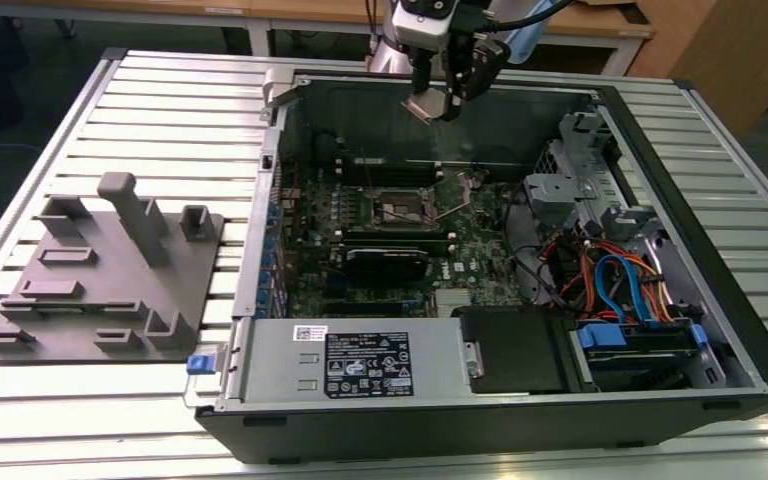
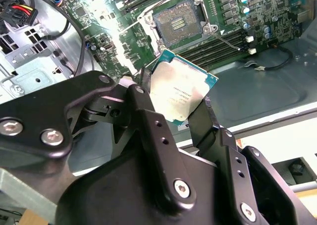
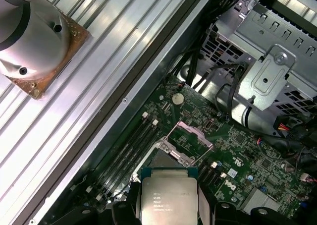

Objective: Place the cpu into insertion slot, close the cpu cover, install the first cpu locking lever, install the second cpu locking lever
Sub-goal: 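Place the cpu into insertion slot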

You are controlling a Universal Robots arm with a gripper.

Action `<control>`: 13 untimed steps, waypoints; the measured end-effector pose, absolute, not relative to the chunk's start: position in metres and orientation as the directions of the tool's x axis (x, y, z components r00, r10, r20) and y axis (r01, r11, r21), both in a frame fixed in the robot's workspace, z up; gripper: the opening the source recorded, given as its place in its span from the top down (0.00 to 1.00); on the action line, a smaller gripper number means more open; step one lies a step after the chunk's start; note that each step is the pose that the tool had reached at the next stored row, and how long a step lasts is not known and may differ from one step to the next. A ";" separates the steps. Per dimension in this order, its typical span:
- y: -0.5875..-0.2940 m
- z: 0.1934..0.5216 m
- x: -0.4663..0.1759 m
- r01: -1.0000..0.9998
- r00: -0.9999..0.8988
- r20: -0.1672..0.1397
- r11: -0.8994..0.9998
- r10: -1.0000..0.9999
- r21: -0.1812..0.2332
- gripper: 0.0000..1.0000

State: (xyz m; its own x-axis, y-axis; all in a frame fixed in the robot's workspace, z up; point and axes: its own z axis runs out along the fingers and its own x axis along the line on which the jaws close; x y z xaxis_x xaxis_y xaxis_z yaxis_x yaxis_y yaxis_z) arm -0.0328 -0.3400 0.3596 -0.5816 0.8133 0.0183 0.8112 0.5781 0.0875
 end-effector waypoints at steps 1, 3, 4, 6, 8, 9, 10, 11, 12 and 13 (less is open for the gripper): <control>-0.340 0.360 -0.033 0.811 -0.582 0.018 0.578 0.813 0.088 0.46; -0.340 0.360 -0.033 0.811 -0.582 0.018 0.578 0.813 0.088 0.46; -0.340 0.360 -0.033 0.811 -0.581 0.018 0.578 0.813 0.088 0.46; -0.340 0.360 -0.033 0.811 -0.581 0.018 0.578 0.813 0.088 0.46; -0.340 0.360 -0.033 0.811 -0.581 0.018 0.578 0.813 0.088 0.46; -0.340 0.360 -0.033 0.811 -0.581 0.018 0.578 0.813 0.088 0.46; -0.340 0.360 -0.033 0.812 -0.581 0.018 0.577 0.814 0.088 0.46; -0.340 0.360 -0.033 0.814 -0.577 0.018 0.574 0.816 0.088 0.46; -0.340 0.360 -0.033 0.819 -0.570 0.018 0.567 0.821 0.088 0.46; -0.340 0.359 -0.033 0.828 -0.557 0.018 0.553 0.830 0.088 0.46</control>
